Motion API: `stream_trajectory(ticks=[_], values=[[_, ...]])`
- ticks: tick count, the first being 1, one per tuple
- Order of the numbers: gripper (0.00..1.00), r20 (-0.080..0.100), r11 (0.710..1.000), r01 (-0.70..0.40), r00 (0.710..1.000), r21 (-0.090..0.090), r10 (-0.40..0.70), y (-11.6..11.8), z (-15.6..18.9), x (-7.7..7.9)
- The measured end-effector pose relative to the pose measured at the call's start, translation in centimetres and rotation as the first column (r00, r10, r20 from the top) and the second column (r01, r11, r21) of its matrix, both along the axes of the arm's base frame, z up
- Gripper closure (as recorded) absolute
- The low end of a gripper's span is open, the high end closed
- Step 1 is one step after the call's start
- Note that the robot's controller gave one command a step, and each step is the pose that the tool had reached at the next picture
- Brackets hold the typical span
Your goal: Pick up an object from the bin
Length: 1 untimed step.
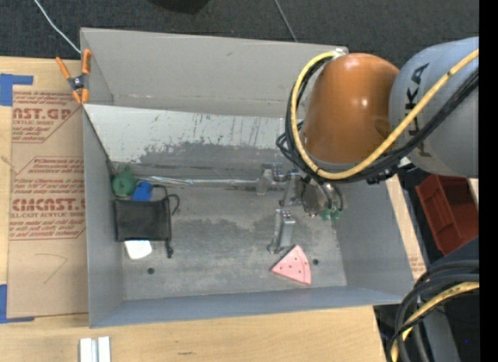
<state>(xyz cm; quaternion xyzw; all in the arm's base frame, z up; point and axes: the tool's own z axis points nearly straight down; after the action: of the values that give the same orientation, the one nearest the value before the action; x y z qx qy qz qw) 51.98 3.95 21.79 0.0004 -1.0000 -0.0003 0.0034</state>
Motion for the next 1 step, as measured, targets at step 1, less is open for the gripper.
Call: stream_trajectory(ticks=[1], values=[[0.00, 0.002, 1.000, 0.000, 1.000, 0.000, 0.000, 0.00, 0.18, 0.00]])
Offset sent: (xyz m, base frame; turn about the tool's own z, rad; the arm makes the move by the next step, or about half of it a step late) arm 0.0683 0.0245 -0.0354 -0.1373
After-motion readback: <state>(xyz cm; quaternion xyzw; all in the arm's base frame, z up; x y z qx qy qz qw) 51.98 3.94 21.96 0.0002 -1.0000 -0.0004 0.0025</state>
